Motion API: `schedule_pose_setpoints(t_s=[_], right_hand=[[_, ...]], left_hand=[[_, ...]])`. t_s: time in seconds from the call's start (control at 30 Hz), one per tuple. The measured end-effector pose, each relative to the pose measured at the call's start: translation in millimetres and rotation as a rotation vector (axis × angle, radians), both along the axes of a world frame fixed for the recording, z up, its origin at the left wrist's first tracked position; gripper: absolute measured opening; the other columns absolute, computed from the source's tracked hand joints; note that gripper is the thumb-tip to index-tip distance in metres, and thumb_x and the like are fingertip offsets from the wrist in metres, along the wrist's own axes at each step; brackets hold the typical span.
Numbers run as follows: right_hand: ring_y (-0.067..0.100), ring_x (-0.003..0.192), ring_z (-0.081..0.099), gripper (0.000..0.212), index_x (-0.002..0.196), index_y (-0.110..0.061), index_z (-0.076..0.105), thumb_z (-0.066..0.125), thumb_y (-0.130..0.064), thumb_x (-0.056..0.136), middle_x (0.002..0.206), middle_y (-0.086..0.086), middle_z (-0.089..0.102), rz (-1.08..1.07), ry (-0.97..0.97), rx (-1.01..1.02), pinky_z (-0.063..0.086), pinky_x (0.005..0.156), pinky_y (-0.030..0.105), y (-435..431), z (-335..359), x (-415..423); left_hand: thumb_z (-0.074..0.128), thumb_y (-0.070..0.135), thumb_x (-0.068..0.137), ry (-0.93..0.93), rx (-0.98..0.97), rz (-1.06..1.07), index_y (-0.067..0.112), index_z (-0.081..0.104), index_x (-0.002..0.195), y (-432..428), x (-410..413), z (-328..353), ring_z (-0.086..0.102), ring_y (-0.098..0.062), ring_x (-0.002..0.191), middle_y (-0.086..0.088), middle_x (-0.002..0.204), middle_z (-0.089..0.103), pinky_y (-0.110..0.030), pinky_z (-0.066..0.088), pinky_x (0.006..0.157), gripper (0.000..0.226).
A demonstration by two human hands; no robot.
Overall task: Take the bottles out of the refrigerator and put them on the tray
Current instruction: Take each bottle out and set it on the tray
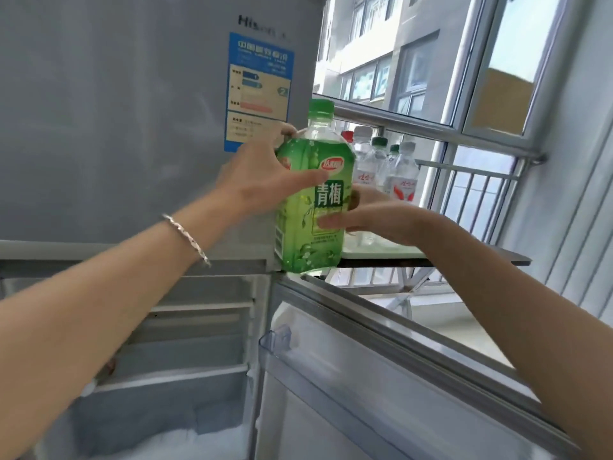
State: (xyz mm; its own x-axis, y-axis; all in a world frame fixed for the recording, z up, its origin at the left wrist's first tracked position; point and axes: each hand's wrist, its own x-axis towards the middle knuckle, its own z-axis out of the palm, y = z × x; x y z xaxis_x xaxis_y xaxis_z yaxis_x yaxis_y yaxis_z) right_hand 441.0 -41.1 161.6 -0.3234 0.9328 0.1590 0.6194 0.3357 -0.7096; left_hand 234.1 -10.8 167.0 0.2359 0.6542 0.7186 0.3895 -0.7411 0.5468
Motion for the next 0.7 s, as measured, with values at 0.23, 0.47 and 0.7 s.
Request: schedule_pose_setpoints(t_s=[0.23,0.47,0.7], right_hand=[[0.013,0.096,0.071,0.048,0.110,-0.021,0.065,0.079,-0.031,0.065,0.104,-0.003,0.075,-0.224,0.090,0.151,0.054,0.083,0.026,-12.0,19.0,87.4],[0.008,0.091,0.072,0.061,0.115,-0.018,0.064,0.083,-0.027,0.059,0.100,-0.007,0.076,-0.373,0.167,0.160,0.054,0.089,0.032,12.1,0.4,144.7],[0.025,0.110,0.066,0.106,0.141,-0.010,0.031,0.089,-0.020,0.052,0.115,0.008,0.070,-0.387,0.386,0.090,0.048,0.102,0.046,51.0,-24.3,153.2]], left_hand=[[0.079,0.031,0.077,-0.097,-0.105,-0.204,0.014,0.041,0.127,-1.3,82.4,10.8,0.055,-0.016,0.106,-0.003,0.120,0.051,-0.027,0.053,0.082,0.065],[0.062,0.009,0.090,0.032,-0.267,-0.361,0.016,0.028,0.147,14.3,145.7,-15.8,0.065,-0.021,0.098,-0.005,0.115,0.063,-0.030,0.054,0.087,0.067],[0.063,0.011,0.087,0.174,-0.296,-0.267,0.024,0.011,0.156,26.1,168.2,-23.8,0.036,-0.038,0.138,-0.020,0.157,0.022,-0.052,0.038,0.111,0.086]])
